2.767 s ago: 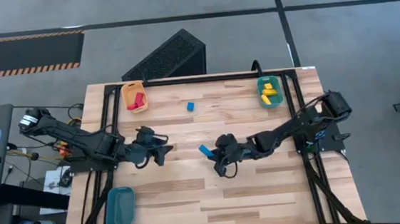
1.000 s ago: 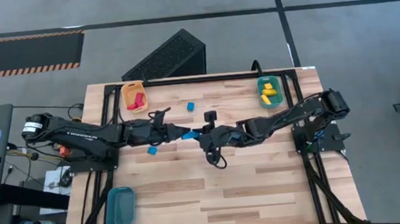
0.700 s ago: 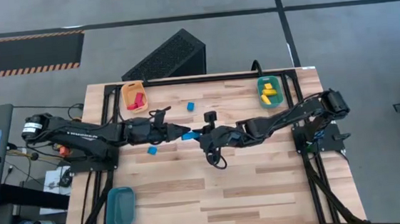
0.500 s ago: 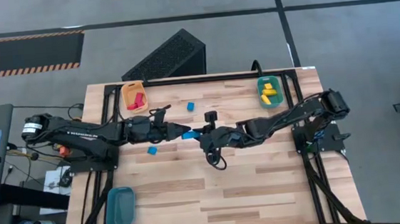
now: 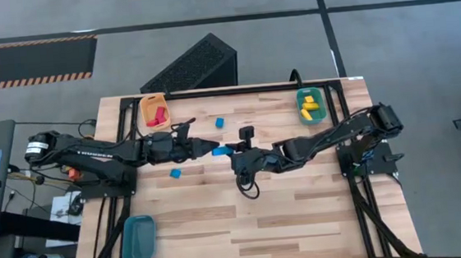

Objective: Sort & place blocks by color
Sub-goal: Put the bottom right blue block into the blue bin

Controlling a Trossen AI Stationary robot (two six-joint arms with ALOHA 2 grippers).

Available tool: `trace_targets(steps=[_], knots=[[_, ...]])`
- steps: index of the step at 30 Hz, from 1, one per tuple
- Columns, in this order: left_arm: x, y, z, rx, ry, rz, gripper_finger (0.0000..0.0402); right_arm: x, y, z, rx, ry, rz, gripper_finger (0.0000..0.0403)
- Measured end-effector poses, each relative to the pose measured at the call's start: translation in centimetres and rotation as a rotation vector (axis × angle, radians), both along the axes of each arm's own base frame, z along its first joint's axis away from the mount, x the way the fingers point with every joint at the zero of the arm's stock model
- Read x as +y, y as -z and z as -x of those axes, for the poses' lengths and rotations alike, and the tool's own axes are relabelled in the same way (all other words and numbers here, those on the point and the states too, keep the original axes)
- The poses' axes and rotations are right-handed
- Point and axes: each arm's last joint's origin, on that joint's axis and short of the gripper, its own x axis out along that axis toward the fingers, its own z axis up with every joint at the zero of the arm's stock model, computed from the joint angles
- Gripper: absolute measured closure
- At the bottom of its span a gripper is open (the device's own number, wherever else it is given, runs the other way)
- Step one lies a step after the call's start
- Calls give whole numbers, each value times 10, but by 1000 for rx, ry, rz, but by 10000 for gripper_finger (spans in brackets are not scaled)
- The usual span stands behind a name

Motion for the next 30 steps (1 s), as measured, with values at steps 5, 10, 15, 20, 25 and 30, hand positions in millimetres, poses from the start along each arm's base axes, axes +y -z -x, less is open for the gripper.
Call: trace_targets(steps=[5, 10, 15, 20, 25, 30], knots=[[0, 0, 0, -2, 1, 1, 313, 0, 1, 1, 10, 15, 18, 310], [-1, 3, 0, 27, 19, 6, 234, -3, -2, 0, -17, 75, 44, 310], [0, 6, 1, 63, 21, -1, 199, -5, -5, 0, -28, 99, 93, 310], [3, 5, 1, 56, 7, -11, 210, -2, -11, -3, -38, 40, 64, 310], [6, 2, 0, 26, -2, -35, 241, -4, -14, -4, -46, 30, 52, 309], [7, 0, 0, 13, -2, -56, 291, -4, -14, -5, -39, 4, 41, 309]])
